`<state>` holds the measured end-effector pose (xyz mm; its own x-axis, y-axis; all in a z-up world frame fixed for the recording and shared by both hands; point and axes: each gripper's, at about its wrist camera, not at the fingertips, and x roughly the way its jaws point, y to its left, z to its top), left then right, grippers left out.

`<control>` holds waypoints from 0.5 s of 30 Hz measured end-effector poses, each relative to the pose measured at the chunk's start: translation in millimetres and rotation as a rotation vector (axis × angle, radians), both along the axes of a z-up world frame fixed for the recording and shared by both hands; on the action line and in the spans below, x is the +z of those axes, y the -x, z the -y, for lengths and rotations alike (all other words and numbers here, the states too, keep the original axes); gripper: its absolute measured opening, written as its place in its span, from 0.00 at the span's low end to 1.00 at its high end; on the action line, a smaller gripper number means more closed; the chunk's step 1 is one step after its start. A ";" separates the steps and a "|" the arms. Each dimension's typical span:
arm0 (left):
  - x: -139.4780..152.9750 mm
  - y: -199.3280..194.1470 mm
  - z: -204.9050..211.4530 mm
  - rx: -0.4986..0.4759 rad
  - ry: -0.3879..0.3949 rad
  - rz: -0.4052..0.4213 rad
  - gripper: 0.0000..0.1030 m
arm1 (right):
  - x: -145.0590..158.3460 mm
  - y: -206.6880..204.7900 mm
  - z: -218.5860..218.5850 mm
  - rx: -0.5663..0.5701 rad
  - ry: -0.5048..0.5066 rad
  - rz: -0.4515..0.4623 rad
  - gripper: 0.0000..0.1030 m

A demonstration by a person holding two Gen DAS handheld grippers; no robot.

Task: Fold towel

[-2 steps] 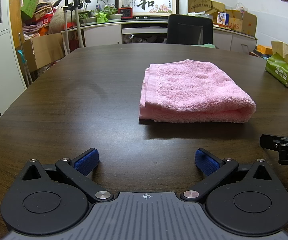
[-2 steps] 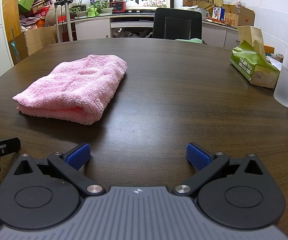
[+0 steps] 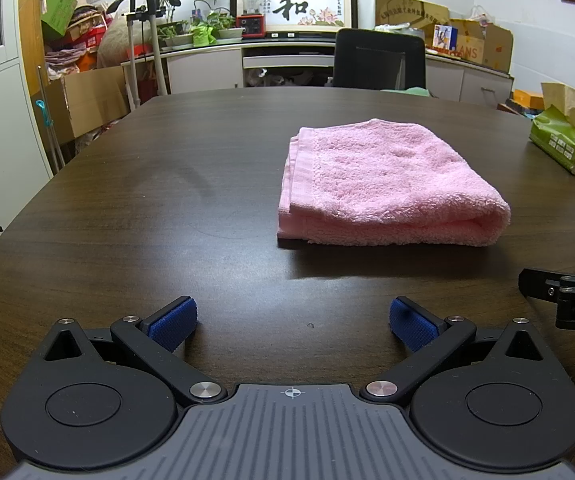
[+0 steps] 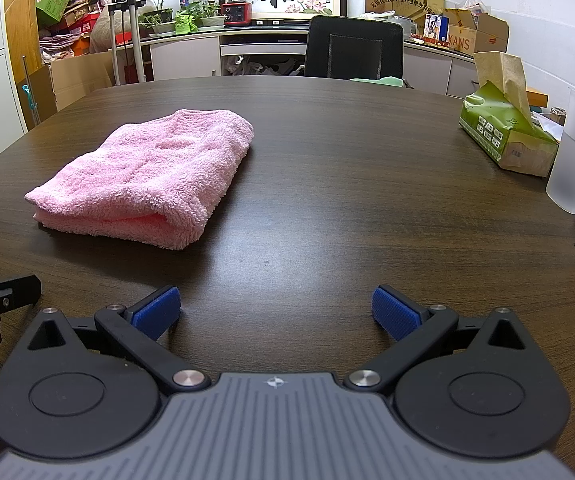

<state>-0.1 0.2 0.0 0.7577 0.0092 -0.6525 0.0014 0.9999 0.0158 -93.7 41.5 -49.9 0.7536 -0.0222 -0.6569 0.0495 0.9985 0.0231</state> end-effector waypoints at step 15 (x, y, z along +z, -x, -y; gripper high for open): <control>0.2 -0.1 -0.6 0.000 -0.001 0.001 1.00 | 0.0 0.0 0.0 0.000 0.000 0.000 1.00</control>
